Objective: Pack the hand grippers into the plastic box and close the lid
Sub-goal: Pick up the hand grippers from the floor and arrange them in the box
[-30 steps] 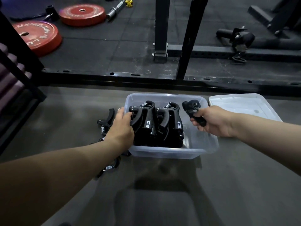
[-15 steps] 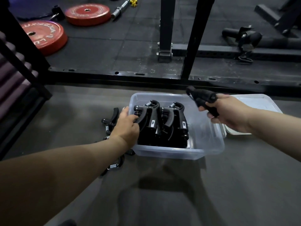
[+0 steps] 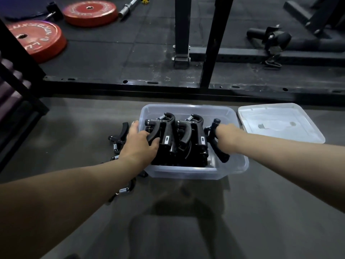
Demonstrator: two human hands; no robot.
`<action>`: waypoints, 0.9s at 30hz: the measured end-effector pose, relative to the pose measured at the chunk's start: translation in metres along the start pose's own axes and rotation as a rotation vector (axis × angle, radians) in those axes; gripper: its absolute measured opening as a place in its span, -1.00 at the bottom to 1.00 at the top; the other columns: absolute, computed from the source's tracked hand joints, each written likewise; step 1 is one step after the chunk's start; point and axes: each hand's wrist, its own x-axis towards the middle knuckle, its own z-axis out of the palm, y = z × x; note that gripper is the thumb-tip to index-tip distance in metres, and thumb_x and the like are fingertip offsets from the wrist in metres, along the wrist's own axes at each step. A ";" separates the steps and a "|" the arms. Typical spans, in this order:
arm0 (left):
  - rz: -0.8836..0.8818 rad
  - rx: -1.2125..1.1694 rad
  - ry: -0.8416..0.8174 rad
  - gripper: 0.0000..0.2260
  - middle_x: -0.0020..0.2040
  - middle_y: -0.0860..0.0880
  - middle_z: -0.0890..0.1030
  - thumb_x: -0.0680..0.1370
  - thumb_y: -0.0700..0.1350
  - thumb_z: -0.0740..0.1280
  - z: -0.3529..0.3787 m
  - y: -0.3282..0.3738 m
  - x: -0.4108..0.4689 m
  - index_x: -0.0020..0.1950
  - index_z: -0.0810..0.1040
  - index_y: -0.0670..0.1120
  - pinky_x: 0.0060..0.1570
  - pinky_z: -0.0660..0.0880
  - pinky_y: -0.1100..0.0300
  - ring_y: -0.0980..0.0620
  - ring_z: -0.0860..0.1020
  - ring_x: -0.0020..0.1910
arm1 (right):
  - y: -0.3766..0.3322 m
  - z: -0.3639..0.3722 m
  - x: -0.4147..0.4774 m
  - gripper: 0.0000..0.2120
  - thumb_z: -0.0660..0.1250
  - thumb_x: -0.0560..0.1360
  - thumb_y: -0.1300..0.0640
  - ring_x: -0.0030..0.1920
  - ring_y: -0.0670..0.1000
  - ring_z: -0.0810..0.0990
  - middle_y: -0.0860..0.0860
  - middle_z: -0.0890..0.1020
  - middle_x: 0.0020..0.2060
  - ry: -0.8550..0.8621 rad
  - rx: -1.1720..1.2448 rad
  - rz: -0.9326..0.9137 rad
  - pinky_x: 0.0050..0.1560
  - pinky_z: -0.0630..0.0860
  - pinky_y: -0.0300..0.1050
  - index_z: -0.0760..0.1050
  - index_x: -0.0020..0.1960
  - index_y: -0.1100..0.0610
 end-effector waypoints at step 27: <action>0.047 0.070 -0.004 -0.78 0.53 0.12 0.03 0.44 0.13 0.38 0.004 -0.008 0.003 -0.15 0.58 -0.02 0.27 0.40 0.02 -0.03 0.28 0.43 | -0.011 0.061 0.021 -0.70 0.02 0.57 0.47 -0.34 0.09 0.57 0.15 0.56 -0.30 -0.337 1.153 0.406 -0.52 0.56 -0.13 0.46 -0.16 0.25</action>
